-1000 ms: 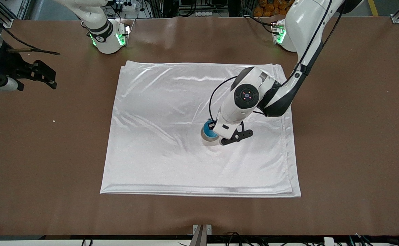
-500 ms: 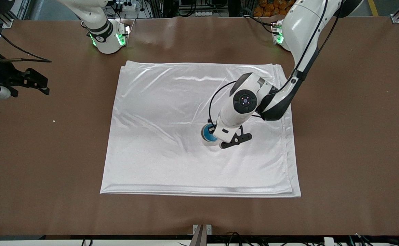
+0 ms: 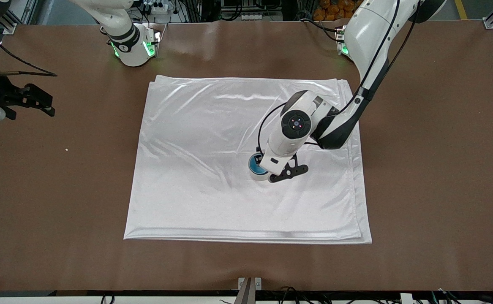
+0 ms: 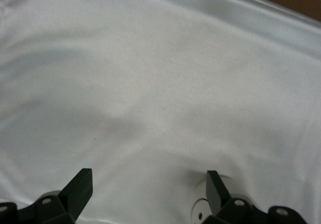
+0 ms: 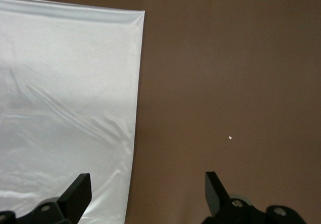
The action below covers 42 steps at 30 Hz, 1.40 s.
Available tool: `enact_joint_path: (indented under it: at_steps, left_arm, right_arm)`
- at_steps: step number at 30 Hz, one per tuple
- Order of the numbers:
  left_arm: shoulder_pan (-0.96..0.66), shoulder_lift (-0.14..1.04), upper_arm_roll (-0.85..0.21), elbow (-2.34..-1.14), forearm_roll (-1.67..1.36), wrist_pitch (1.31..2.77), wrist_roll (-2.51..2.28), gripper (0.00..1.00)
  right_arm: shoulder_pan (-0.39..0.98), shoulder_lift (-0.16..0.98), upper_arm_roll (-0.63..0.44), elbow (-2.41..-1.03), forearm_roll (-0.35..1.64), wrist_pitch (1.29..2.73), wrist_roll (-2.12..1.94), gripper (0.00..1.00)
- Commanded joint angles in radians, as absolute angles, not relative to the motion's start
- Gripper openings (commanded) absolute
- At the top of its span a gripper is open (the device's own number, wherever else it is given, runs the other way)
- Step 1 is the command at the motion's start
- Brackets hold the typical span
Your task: Place blue cup into white mug on cloth
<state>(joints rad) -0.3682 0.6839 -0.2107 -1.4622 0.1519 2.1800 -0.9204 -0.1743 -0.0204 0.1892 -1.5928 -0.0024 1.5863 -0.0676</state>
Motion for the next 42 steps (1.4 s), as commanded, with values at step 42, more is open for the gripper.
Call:
enact_joint_path:
  at_steps: [42]
  left_arm:
    - [0.147, 0.433, -0.215, -1.488, 0.167, 1.933, -0.179, 1.0]
  right_arm:
    - [0.06, -0.055, -0.055, -1.623, 0.028, 1.6, -0.086, 1.0]
